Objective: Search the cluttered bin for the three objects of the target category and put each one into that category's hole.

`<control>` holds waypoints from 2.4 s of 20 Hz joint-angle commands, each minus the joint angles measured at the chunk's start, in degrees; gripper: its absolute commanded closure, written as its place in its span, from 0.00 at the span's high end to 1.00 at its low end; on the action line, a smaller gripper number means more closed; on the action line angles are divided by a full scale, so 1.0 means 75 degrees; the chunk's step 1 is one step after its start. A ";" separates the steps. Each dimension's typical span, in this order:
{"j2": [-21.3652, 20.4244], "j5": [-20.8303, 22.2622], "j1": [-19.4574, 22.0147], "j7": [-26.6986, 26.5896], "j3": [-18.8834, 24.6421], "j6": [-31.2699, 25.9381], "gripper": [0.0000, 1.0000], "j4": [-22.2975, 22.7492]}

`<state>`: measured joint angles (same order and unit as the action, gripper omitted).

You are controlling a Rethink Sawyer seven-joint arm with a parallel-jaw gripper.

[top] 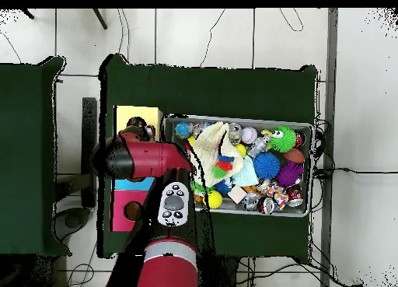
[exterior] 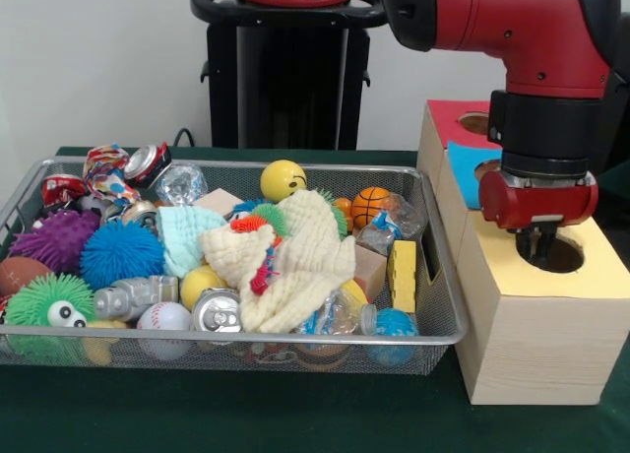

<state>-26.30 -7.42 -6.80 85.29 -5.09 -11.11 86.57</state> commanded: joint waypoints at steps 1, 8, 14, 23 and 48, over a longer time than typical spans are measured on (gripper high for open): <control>0.0621 -0.0192 -0.0011 0.1721 -0.0303 -0.0764 0.00 0.0429; 0.0661 -0.0318 -0.0039 0.1654 -0.0275 -0.0941 0.00 0.0260; 0.0057 -0.0699 -0.0152 0.1848 -0.0364 -0.2463 0.00 0.0021; -0.1166 -0.0762 0.0035 0.1743 -0.0477 -0.3648 0.00 0.0579; -0.0923 -0.0835 0.0356 0.1708 0.0255 -0.1835 0.00 0.1118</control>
<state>-37.12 -11.79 -5.97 85.29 -8.24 -29.10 89.82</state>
